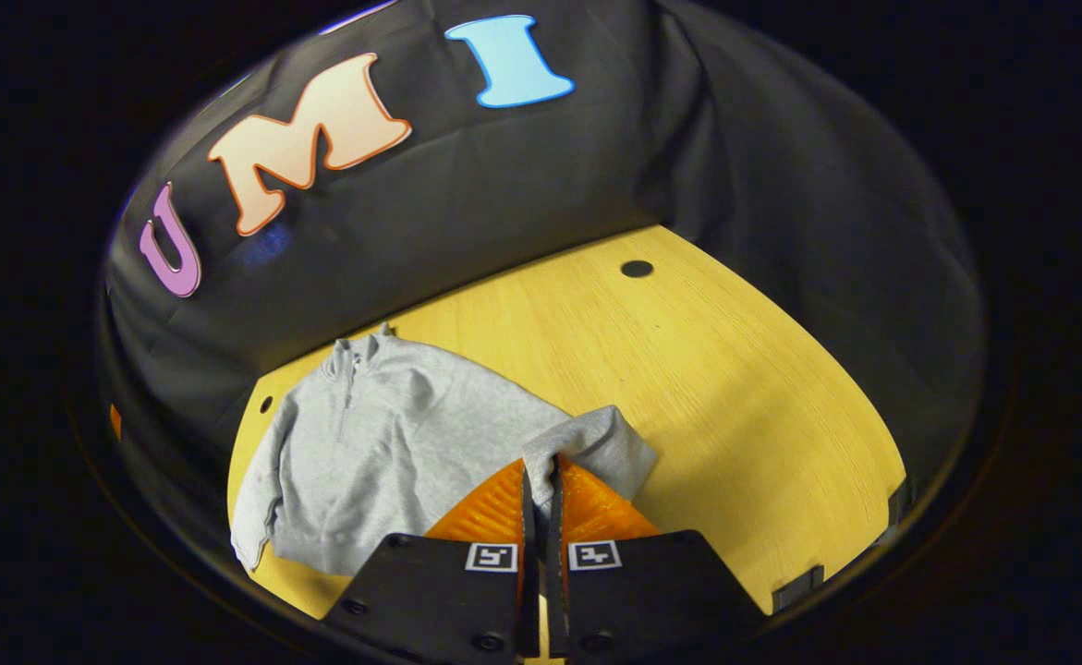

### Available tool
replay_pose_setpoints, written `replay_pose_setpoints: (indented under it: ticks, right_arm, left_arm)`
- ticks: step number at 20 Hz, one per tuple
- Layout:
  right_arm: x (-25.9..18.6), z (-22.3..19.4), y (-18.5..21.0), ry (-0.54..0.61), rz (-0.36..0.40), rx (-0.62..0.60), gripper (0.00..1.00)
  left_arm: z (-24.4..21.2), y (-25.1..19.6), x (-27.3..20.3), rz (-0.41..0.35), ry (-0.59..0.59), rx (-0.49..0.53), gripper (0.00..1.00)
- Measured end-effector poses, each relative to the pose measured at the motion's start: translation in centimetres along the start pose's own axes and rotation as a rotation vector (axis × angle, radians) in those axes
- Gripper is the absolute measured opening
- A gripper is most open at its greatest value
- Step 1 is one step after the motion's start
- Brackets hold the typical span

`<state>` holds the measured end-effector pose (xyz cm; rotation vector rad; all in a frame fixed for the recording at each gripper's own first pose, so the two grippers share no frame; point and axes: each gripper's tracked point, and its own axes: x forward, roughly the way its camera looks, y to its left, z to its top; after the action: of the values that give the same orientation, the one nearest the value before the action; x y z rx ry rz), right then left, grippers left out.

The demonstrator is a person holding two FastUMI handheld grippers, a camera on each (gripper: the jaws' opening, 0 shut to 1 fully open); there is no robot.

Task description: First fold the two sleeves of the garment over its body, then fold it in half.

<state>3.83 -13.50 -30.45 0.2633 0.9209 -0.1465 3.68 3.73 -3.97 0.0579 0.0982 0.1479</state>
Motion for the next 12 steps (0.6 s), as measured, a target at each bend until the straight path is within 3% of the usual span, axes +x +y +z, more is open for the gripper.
replay_pose_setpoints:
  ticks: [12]
  right_arm:
    - [4.0,2.0,16.5,-0.042,0.175,-0.081,0.06]
  left_arm:
    - [-0.9,8.2,-1.5,0.133,0.009,0.000,0.97]
